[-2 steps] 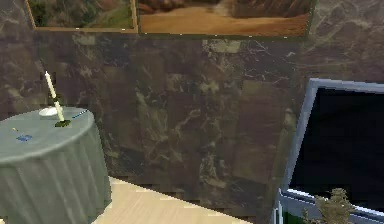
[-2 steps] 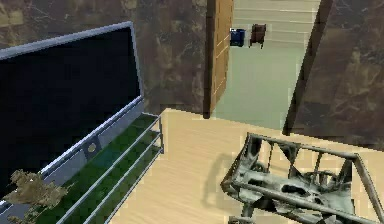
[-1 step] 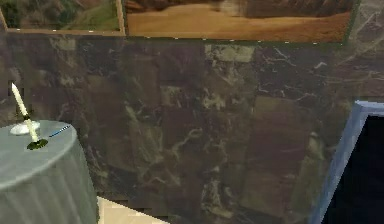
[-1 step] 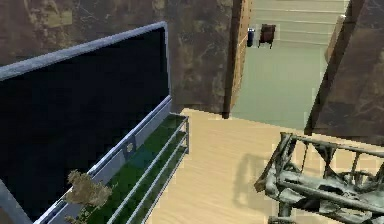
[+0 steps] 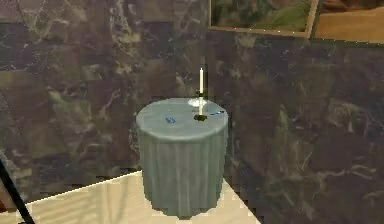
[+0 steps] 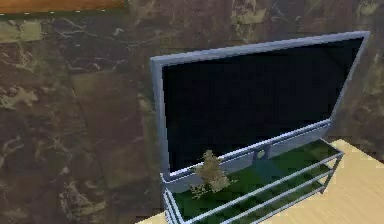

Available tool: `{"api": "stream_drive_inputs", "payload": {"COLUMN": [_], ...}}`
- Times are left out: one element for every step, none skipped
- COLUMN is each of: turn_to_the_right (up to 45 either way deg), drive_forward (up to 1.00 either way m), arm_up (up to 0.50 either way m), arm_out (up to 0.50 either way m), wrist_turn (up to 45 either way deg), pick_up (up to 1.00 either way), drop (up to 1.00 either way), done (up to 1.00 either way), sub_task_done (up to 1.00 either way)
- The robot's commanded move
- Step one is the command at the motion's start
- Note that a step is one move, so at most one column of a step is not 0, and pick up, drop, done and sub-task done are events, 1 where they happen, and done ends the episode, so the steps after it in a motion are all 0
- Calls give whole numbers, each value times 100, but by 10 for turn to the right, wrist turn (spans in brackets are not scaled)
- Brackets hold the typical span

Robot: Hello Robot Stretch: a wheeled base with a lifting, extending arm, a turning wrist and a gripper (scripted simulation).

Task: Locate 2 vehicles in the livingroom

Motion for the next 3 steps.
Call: {"api": "stream_drive_inputs", "payload": {"turn_to_the_right": [-450,-210,0], "drive_forward": [0,0,0], "arm_up": [0,0,0], "arm_out": [0,0,0], "wrist_turn": [0,0,0], "pick_up": [0,0,0], "drop": [0,0,0], "done": [0,0,100], "sub_task_done": [0,0,0]}}
